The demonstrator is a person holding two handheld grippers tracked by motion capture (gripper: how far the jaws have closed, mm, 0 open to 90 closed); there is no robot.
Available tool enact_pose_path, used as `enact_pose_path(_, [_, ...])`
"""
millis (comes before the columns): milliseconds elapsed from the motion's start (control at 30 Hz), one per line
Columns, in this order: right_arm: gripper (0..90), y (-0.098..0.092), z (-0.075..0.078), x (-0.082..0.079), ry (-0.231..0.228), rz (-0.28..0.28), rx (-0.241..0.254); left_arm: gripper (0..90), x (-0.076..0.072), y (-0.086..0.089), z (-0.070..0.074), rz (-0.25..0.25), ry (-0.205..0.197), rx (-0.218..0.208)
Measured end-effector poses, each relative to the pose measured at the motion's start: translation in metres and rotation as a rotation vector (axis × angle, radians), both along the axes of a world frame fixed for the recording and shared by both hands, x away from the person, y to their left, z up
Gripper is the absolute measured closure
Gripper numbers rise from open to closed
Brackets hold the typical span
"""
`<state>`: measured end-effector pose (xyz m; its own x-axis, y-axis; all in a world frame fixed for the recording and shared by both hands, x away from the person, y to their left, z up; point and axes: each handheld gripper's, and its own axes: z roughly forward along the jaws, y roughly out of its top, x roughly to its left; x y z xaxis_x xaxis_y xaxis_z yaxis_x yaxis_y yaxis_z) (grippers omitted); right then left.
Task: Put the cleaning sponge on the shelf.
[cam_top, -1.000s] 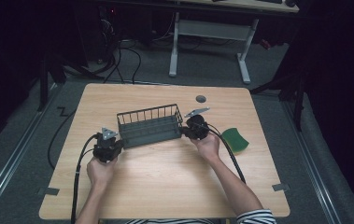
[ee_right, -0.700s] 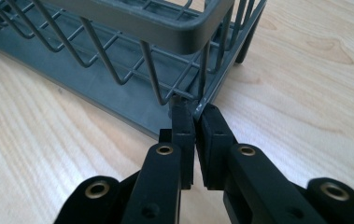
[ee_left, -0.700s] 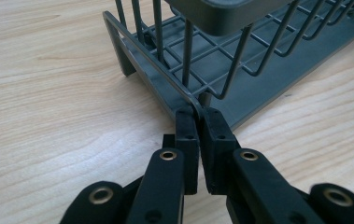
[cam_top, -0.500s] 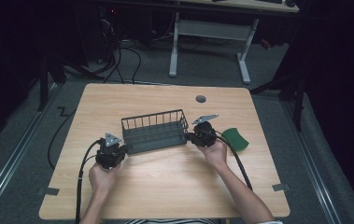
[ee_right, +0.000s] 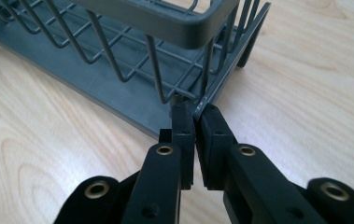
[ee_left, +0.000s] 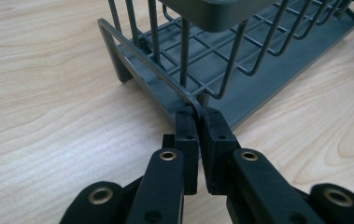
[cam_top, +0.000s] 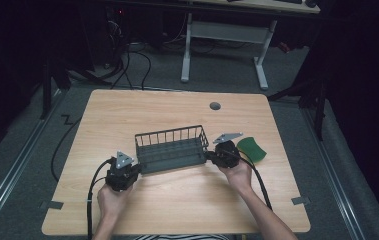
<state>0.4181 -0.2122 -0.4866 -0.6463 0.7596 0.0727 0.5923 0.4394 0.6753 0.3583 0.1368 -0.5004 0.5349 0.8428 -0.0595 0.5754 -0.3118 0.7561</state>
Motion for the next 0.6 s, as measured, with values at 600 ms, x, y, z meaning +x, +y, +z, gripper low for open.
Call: enact_pose_path(600, [66.4, -0.006, -0.002, -0.015, 0.017, -0.007, -0.006, 74.7, -0.013, 0.002, -0.006, -0.004, -0.005, -0.020])
